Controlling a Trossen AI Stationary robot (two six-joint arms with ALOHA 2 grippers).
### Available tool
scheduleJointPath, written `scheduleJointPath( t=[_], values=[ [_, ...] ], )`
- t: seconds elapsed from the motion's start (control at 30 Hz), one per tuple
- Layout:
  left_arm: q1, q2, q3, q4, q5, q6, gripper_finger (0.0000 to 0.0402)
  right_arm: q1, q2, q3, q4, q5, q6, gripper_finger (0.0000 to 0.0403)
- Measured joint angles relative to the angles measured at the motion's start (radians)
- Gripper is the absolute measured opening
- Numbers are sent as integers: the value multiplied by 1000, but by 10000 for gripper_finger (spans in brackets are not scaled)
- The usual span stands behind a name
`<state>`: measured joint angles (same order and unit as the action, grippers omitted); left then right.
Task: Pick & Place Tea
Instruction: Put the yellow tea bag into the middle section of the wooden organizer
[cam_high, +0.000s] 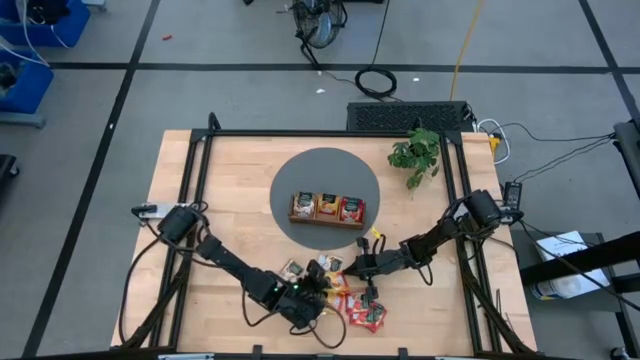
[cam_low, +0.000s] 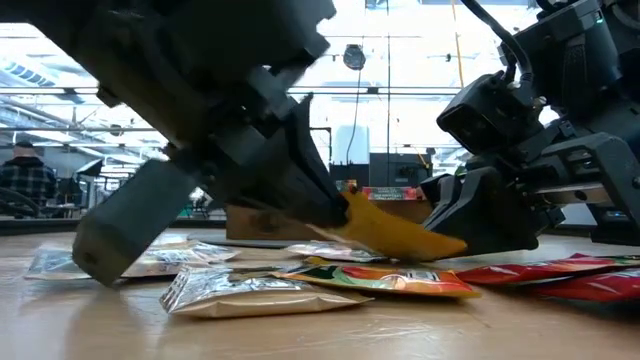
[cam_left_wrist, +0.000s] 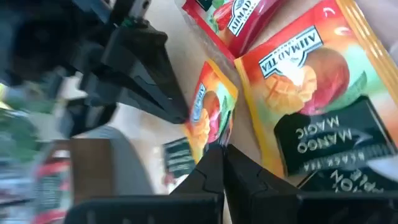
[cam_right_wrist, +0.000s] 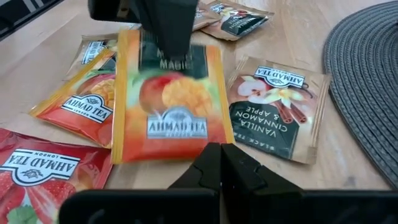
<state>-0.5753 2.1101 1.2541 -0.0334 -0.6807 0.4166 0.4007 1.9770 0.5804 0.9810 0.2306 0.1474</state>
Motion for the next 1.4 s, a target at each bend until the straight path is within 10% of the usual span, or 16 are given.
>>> scheduleJointPath(
  t=[0.4,0.9,1.4],
  values=[
    [-126,-15,0,2,-251,403,4,-2,-91,-2,138,-8,-63,0],
    [-227,-91,0,137,-311,705,4,-138,-295,8,53,-614,344,76],
    [-209,-92,1,276,-325,950,6,-170,-227,49,35,-759,533,189]
  ],
)
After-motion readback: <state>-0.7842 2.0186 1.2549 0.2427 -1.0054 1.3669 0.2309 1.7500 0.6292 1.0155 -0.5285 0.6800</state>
